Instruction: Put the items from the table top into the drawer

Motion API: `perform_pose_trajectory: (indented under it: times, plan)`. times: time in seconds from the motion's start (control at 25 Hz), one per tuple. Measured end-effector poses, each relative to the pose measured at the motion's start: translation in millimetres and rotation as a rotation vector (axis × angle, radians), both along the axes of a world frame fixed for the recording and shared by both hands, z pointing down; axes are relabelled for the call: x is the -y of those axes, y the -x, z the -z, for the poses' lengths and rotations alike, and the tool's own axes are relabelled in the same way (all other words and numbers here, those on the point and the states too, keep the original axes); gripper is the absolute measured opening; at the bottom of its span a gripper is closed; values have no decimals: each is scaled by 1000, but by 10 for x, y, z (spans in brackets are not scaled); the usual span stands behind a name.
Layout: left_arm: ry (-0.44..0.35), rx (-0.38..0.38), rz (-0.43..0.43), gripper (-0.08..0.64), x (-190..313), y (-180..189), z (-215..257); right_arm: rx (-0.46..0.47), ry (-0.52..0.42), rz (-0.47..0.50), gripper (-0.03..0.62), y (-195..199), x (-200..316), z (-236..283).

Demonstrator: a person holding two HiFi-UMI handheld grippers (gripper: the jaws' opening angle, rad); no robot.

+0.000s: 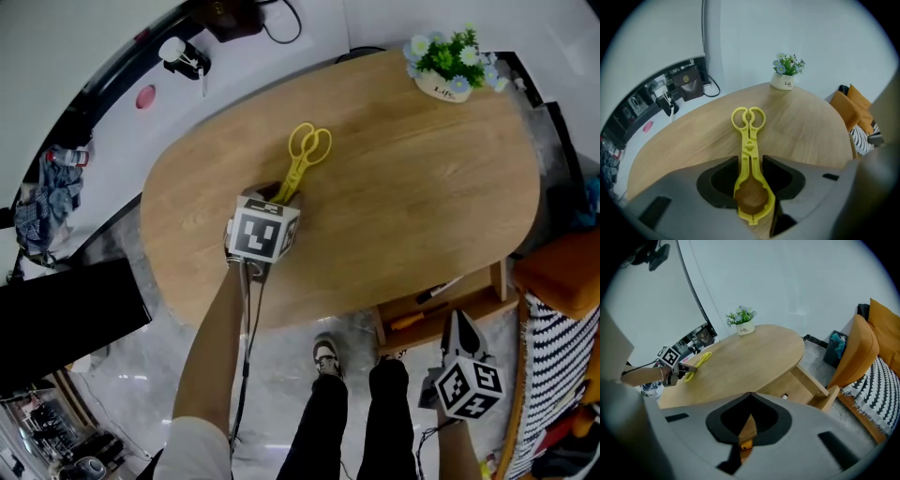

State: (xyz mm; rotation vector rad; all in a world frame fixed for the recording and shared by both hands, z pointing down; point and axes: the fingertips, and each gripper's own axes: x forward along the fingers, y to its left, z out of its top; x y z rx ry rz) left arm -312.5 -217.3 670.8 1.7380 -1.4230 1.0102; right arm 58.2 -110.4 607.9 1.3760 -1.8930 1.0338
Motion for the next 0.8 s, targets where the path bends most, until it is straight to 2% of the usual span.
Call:
perform_pose_trajectory:
  times: [0.16,0.44,0.64,0.8]
  plan:
    - [31,-23,1,140,-11,10,13,14,5,1,-8,20,-43,-11]
    - [80,14,-31,110,-14,-48,1,21,4,5,-8,-13,-66,3]
    - [5,76,6,109,-5,-14,62,12,-12,20,-8,-66,-49,47]
    - [-32,82,21,109,-43,-71,125,3,-28,15,-8,-145,-24,84]
